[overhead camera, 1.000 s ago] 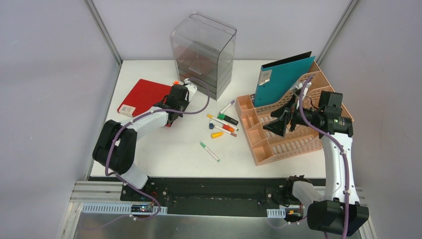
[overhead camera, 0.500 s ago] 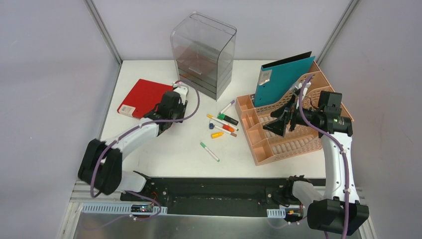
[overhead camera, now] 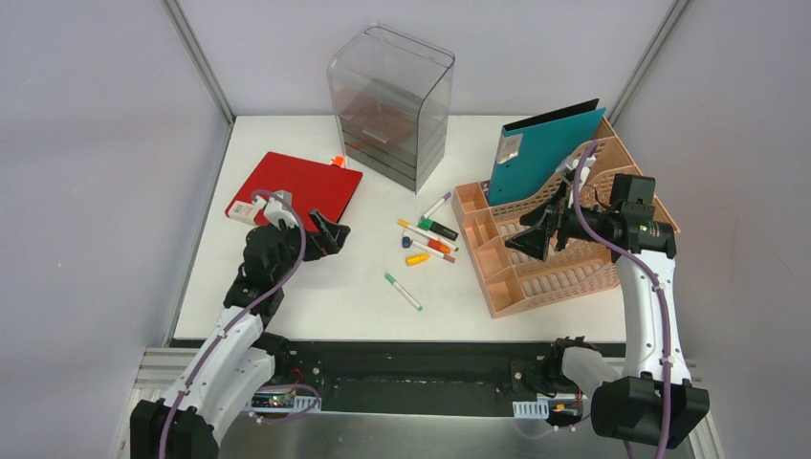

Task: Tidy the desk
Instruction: Pick up the folder from the center of the board.

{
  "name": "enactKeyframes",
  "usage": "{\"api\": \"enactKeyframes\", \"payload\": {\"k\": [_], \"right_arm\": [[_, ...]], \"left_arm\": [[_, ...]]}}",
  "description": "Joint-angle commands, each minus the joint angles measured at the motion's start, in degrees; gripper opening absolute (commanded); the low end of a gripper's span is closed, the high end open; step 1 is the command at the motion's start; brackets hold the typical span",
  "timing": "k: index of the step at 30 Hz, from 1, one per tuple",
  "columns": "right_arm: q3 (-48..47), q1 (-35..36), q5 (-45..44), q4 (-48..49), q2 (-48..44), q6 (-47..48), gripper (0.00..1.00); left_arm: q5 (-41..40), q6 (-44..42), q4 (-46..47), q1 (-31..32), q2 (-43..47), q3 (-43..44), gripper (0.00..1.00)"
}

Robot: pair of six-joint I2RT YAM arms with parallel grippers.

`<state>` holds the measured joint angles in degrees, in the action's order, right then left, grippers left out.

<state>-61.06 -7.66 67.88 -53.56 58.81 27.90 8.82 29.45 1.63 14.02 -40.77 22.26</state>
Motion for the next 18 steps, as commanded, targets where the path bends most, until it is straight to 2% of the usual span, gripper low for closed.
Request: {"api": "enactKeyframes", "payload": {"k": [1, 7, 18], "right_arm": [[-0.1, 0.3, -0.1, 2.1, 0.1, 0.4, 0.99], [-0.1, 0.3, -0.6, 2.1, 0.2, 0.5, 0.99], [-0.2, 0.1, -0.7, 2.0, -0.1, 0.6, 0.99]], "left_arm": [[9.9, 14.1, 8.3, -4.7, 0.8, -5.3, 0.99], [12.0, 24.4, 20.6, -8.8, -0.1, -12.4, 0.98], [6.7, 28.8, 24.9, -11.6, -3.0, -17.3, 0.98]]}}
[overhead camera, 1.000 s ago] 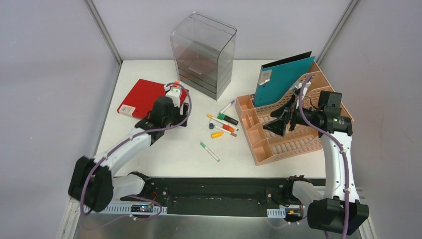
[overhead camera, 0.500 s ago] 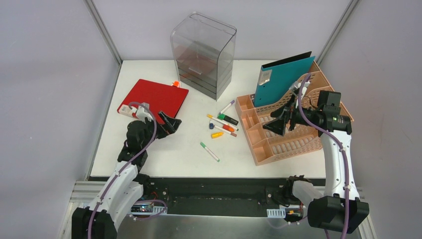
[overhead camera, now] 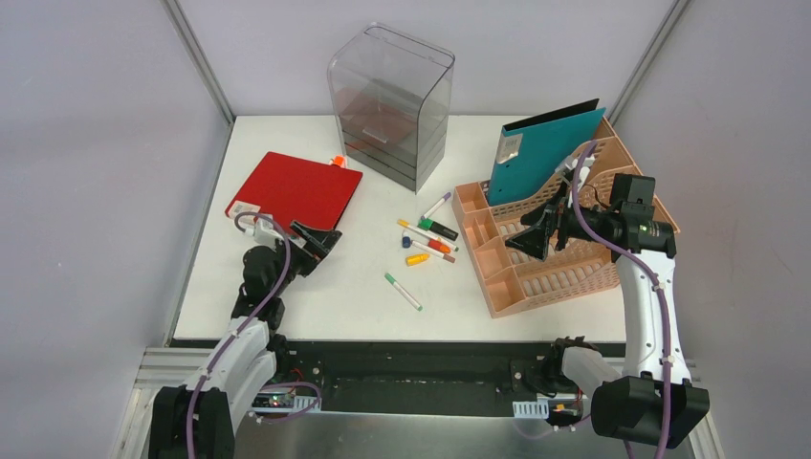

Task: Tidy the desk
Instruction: Pick up the folder from the center of the board.

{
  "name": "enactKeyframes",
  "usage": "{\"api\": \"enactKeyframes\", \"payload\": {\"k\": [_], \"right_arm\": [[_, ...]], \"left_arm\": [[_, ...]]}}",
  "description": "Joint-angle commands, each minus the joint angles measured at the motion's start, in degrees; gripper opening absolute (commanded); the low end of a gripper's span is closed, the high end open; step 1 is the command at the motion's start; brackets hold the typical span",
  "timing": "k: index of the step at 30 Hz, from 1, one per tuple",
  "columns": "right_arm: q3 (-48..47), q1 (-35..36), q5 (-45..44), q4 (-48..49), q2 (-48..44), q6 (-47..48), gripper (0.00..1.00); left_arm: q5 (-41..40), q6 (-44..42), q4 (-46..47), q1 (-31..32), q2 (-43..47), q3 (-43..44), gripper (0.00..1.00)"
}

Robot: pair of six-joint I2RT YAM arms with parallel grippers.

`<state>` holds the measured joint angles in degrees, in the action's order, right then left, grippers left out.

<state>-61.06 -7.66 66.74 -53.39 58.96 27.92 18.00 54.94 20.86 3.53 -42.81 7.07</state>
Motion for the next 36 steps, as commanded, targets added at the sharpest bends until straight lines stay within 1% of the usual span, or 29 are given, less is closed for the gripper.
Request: {"api": "enactKeyframes", "payload": {"k": [1, 8, 11, 23, 30, 32, 36], "right_arm": [[-0.2, 0.1, 0.4, 1.8, -0.2, 0.6, 0.99], [-0.2, -0.1, 0.5, 1.8, -0.4, 0.6, 0.99], [-0.2, -0.2, 0.5, 1.8, -0.3, 0.6, 0.99], [-0.2, -0.2, 0.5, 1.8, -0.2, 0.6, 0.99], [-0.1, -0.2, 0.4, 1.8, -0.2, 0.6, 0.99], [-0.1, -0.3, 0.4, 1.8, -0.2, 0.6, 0.99], [-0.1, -0.3, 0.3, 1.9, -0.1, 0.6, 0.99]], "left_arm": [[-3.1, 3.7, 6.5, -1.2, -1.3, -2.6, 0.98], [-6.9, 3.9, 8.6, -1.6, -4.3, -3.4, 0.98], [-8.0, 4.3, 10.9, -1.7, -6.6, -3.6, 0.98], [-9.6, 8.2, 25.6, -1.9, -20.7, -3.3, 0.99], [-9.2, 11.9, 36.5, -1.9, -31.6, -2.9, 0.99], [-9.2, 13.8, 40.6, -1.9, -35.4, -3.1, 0.97], [-9.8, 17.1, 51.8, -1.9, -44.1, -4.0, 0.94]]}}
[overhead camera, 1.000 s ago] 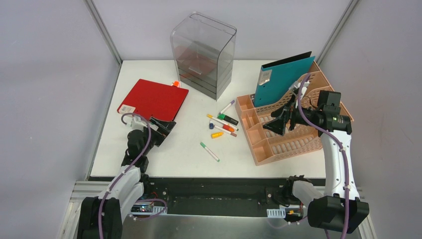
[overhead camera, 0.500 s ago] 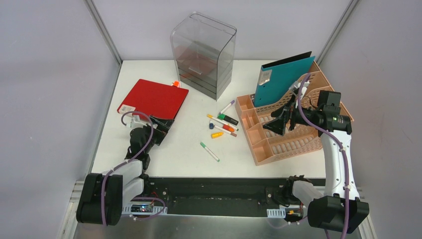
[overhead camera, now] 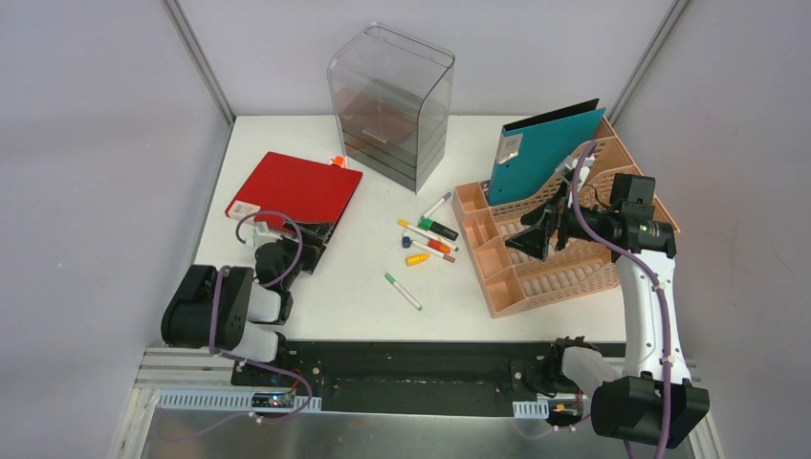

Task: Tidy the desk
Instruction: Pick up the folder from the center of the board.

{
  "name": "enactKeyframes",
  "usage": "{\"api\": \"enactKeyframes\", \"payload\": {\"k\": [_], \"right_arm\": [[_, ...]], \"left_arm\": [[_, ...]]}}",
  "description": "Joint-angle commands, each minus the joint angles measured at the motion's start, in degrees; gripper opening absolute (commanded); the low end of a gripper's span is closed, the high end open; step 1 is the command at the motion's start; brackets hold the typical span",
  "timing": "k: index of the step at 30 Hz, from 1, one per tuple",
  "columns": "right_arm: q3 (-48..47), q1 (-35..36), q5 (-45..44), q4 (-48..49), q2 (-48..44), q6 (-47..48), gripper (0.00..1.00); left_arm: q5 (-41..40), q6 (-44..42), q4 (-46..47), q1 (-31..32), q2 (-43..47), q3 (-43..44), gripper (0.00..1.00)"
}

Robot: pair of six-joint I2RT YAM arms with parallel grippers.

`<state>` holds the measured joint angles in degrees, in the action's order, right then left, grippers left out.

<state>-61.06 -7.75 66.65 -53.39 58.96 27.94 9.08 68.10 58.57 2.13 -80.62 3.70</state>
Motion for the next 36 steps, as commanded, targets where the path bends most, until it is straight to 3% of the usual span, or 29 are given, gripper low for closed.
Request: {"api": "enactKeyframes", "payload": {"k": [1, 4, 9, 16, 19, 24, 29, 36], "right_arm": [[-0.1, -0.2, 0.4, 1.8, -0.2, 0.6, 0.99], [-0.2, -0.2, 0.4, 1.9, -0.2, 0.6, 0.99], [-0.2, -0.2, 0.3, 1.7, -0.2, 0.8, 0.99], [-0.3, -0.3, 0.7, 1.6, -0.2, 0.8, 0.99], [-0.2, -0.3, 0.6, 1.6, -0.3, 0.8, 0.99], [-0.3, -0.2, 0.6, 1.5, -0.3, 0.9, 0.99], [-0.4, -0.3, 0.9, 1.4, -0.6, 0.9, 0.99], [-0.5, -0.2, 1.0, 1.2, -1.0, 1.1, 0.99]], "left_arm": [[-0.8, 4.9, 16.7, -0.5, -8.5, -0.6, 0.93], [0.2, 7.7, 23.0, -0.7, -16.3, 0.0, 0.85], [1.8, 11.5, 23.5, -1.0, -21.9, 1.9, 0.73], [0.0, 9.7, 23.4, -1.7, -20.8, 1.9, 0.67], [0.6, 10.9, 23.5, -1.7, -22.7, 2.6, 0.56], [0.9, 11.5, 23.5, -1.7, -22.9, 2.5, 0.47], [0.2, 11.4, 23.4, -1.7, -19.3, 0.7, 0.21], [0.2, 11.7, 23.5, -1.7, -13.3, -1.1, 0.07]]}}
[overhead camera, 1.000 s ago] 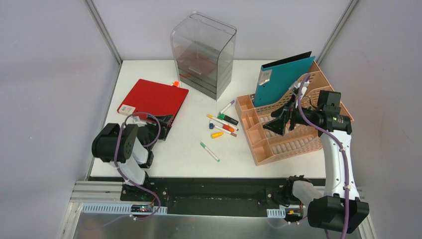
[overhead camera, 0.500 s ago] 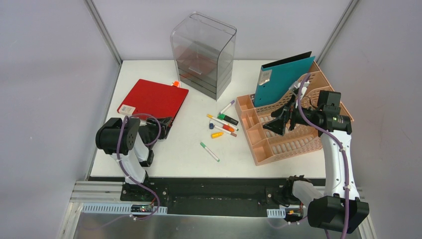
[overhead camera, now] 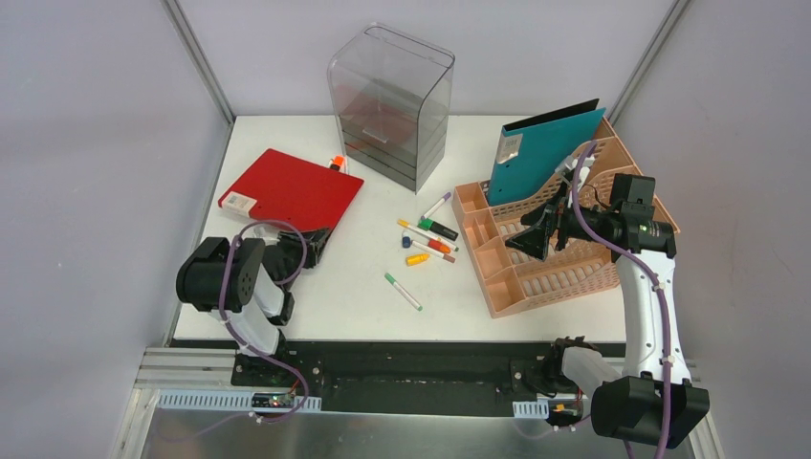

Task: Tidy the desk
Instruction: Pick up the folder from the center of the board.

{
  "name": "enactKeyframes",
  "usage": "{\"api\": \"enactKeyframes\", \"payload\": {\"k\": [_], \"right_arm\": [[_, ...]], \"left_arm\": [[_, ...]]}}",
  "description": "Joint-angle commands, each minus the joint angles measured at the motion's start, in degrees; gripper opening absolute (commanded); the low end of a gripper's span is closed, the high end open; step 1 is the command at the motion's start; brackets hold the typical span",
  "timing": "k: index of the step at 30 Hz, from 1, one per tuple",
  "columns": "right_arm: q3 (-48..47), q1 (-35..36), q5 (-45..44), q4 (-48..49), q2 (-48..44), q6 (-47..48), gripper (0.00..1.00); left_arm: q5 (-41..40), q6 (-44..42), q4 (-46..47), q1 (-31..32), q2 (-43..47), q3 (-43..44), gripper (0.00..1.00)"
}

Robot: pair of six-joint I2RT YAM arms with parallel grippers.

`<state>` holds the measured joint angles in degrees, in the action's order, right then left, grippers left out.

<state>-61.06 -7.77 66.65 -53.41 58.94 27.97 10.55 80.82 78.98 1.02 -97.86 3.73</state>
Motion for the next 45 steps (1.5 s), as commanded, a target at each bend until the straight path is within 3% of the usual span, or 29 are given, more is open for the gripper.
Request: {"api": "enactKeyframes", "payload": {"k": [1, 6, 10, 18, 20, 25, 33, 45], "right_arm": [[-0.6, -0.2, 1.0, 1.1, -1.1, 1.1, 0.99], [-0.6, -0.2, 1.0, 1.0, -1.3, 1.3, 0.99], [-0.6, -0.2, 1.1, 0.8, -1.2, 1.4, 0.99], [-0.6, -0.1, 1.3, 0.8, -1.1, 1.5, 0.99], [-0.6, -0.1, 1.4, 0.9, -1.1, 1.4, 0.99], [-0.4, -0.1, 1.8, 0.9, -0.6, 1.3, 0.99], [-0.4, -0.1, 1.7, 0.9, -0.5, 1.4, 0.99], [-0.2, -0.1, 2.3, 1.0, -0.2, 1.3, 0.99]], "left_arm": [[-1.2, -1.2, 3.0, -0.6, 5.0, -1.5, 0.06], [-0.8, -5.5, 0.9, -0.6, 13.6, -2.9, 0.0], [-1.4, -10.6, -10.8, -0.6, 28.4, -3.3, 0.0], [-6.6, -24.0, -65.1, -1.4, 79.3, 3.0, 0.0], [-7.3, -25.3, -74.9, -1.7, 86.1, 5.1, 0.0], [-1.5, -24.1, -82.2, -1.8, 85.9, 10.0, 0.0], [12.3, -28.9, -72.7, -1.8, 79.0, 16.8, 0.0], [19.6, -30.8, -69.4, -1.7, 81.5, 18.8, 0.0]]}}
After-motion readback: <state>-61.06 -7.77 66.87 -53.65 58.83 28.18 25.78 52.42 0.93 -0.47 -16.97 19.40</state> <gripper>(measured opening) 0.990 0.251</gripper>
